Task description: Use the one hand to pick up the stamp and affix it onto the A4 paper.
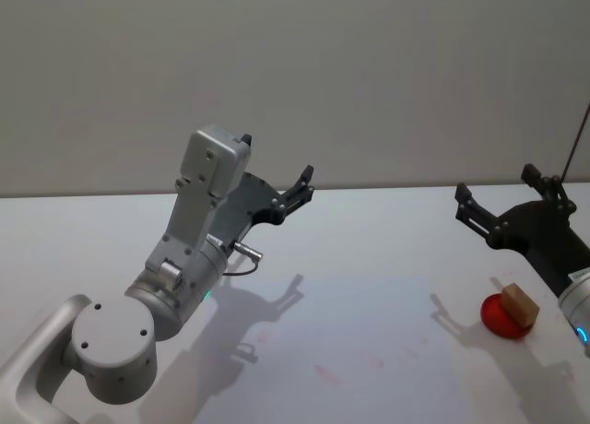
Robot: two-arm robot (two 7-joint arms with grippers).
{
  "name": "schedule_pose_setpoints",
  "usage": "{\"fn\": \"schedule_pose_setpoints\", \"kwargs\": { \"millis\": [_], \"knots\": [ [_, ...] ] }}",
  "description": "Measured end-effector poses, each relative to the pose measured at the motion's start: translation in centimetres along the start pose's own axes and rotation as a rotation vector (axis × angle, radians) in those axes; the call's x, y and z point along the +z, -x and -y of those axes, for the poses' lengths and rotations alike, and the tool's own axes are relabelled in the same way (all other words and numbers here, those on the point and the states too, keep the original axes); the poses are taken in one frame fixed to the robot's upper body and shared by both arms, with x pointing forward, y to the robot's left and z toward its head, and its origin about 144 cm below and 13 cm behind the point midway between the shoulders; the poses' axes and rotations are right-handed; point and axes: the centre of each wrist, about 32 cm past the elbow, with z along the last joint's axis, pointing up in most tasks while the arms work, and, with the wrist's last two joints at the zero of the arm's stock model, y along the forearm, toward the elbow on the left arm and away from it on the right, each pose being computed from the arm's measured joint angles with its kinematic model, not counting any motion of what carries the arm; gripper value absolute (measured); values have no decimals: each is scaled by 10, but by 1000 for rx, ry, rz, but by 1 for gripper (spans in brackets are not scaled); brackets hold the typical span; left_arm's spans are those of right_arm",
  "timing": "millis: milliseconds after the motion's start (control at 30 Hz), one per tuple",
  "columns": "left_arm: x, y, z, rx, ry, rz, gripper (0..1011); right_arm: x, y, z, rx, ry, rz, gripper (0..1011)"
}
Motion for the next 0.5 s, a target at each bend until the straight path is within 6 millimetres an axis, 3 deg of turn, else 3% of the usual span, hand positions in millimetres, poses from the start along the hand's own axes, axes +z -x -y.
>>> {"fn": "schedule_pose_setpoints", "kwargs": {
  "millis": [500],
  "knots": [
    [0,0,0,0,0,0,1001,0,0,0,0,0,0,1001]
  ]
}}
